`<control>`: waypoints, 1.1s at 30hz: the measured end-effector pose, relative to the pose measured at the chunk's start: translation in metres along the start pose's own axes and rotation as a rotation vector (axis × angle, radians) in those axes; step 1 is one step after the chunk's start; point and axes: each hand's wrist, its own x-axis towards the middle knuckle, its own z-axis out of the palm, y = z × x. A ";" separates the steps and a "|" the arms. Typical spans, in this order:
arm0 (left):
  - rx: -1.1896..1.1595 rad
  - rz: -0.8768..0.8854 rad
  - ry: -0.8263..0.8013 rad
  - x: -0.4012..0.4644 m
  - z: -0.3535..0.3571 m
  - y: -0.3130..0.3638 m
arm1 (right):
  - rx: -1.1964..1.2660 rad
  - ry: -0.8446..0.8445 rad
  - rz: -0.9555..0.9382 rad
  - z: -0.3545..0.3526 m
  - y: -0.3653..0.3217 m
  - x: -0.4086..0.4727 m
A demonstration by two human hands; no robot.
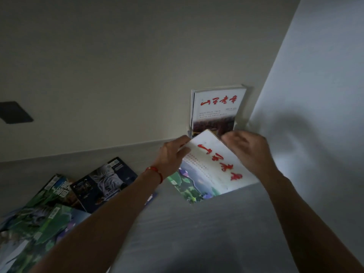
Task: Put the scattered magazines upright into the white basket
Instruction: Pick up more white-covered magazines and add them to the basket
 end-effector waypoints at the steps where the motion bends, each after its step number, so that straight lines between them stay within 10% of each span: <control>1: -0.040 -0.013 0.045 0.004 0.001 0.002 | 0.053 0.098 0.060 -0.012 0.012 0.000; 4: -0.109 -0.074 0.161 0.017 0.002 0.005 | 0.411 0.292 0.275 -0.036 0.057 -0.005; 6: -0.170 -0.112 0.218 0.028 0.005 0.011 | 0.536 0.093 0.338 -0.034 0.071 -0.007; 9: -0.350 -0.167 0.251 0.049 0.013 0.026 | 0.381 -0.193 0.240 -0.022 0.075 0.013; 20: -0.665 -0.302 0.402 0.142 0.045 0.040 | -0.076 0.076 0.109 -0.043 0.118 0.169; 33: -0.277 -0.640 0.515 0.188 0.079 -0.015 | -0.053 0.035 0.202 -0.002 0.192 0.191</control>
